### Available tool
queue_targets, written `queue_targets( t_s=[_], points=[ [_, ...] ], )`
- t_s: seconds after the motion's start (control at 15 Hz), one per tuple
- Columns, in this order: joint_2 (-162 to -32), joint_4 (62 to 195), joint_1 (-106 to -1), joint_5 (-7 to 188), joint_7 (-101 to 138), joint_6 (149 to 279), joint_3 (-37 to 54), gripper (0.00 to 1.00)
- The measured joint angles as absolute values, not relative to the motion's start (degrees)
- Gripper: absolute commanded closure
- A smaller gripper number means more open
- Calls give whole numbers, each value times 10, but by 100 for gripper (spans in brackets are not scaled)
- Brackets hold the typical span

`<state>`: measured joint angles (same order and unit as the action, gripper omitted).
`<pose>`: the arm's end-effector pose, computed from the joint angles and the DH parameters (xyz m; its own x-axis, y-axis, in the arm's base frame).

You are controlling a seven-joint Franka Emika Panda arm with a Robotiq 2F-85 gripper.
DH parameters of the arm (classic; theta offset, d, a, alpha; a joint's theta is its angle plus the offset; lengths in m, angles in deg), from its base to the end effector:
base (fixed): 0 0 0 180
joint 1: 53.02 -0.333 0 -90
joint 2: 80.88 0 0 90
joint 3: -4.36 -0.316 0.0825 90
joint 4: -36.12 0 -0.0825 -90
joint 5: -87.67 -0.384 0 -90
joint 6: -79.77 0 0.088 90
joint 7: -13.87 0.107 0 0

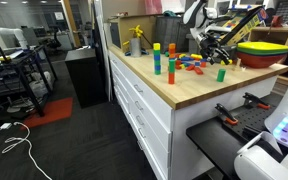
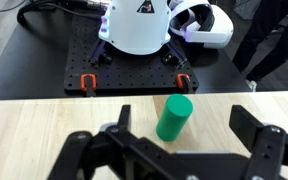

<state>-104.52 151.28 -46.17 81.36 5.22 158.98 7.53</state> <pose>0.4652 -0.0688 0.2252 0.5324 0.0618 -0.8443 -0.1720 -0.9686 -0.1794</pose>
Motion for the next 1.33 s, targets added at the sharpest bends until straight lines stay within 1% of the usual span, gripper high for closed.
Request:
queue_targets(
  t_s=[0.47,1.0,1.33],
  points=[
    [-907,1610,-458,777,51,1693,86,0],
    [-771,1721,-458,733,54,1885,92,0],
    [-709,1766,-458,728,97,1978,95,0]
  ],
)
